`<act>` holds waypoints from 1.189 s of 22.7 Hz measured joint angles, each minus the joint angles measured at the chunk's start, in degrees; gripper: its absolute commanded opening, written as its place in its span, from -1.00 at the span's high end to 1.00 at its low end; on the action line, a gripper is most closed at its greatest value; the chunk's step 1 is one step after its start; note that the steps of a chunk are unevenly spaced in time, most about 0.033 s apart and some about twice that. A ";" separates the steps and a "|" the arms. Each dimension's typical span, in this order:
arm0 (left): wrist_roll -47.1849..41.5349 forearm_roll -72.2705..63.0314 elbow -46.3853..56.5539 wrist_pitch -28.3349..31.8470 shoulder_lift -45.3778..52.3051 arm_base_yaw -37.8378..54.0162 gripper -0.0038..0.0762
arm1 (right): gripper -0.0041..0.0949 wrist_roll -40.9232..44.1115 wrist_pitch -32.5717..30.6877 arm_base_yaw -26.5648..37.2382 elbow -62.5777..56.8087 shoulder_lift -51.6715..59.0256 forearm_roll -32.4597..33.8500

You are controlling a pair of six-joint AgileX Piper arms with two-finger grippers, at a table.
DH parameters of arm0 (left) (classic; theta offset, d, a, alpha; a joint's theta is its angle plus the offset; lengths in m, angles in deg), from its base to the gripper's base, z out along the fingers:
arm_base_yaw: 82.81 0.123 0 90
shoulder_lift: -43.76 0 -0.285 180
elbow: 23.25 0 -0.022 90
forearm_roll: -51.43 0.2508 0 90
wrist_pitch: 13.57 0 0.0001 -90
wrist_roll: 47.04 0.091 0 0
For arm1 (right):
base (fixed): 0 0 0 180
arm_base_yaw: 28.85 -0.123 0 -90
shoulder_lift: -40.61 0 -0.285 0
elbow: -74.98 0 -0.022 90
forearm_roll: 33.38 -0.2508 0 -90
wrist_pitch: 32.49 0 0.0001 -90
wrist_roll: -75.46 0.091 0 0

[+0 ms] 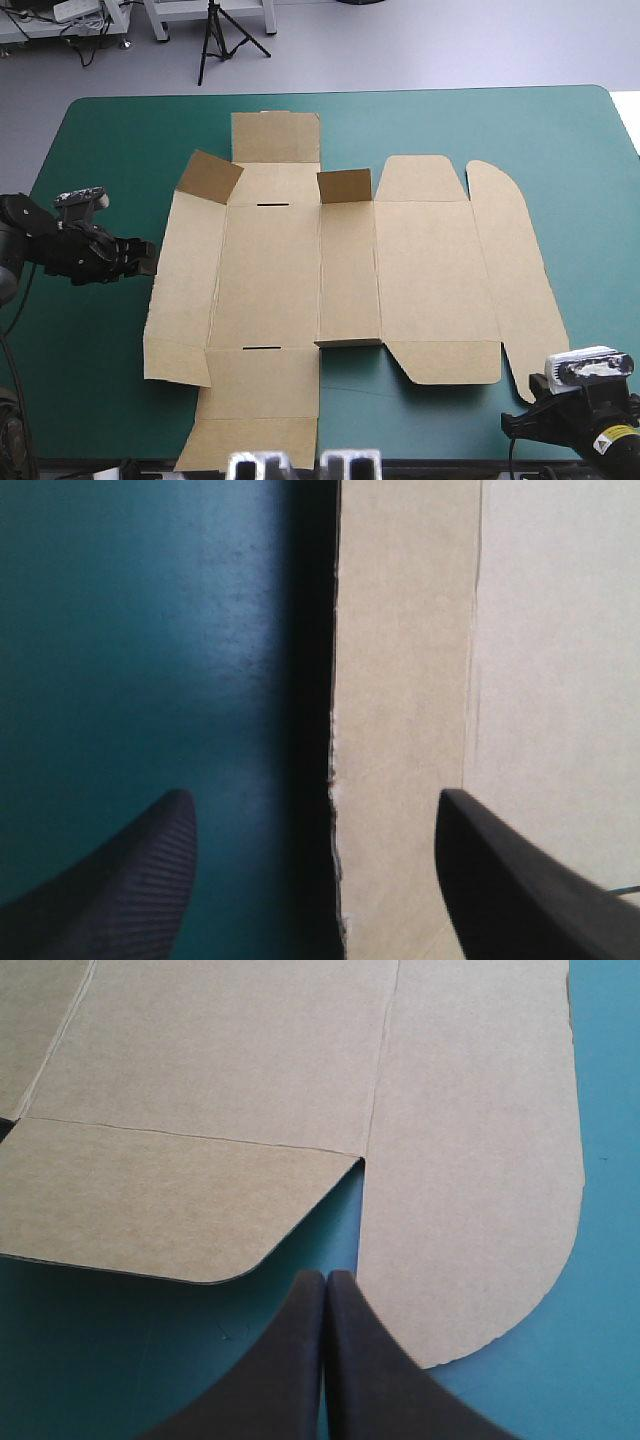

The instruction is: Fold the box

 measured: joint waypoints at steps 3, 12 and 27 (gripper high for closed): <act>-1.48 -1.38 0.00 -1.22 -1.68 0.00 -0.37 | 0.95 0.00 0.00 0.00 0.00 0.00 0.00; -1.46 -5.69 1.42 -3.98 -8.16 -0.57 -0.37 | 0.96 0.00 0.00 0.00 0.00 0.00 0.02; 2.41 -13.75 10.54 -3.06 -8.48 -2.49 0.44 | 0.96 0.00 0.00 0.00 0.00 0.00 0.02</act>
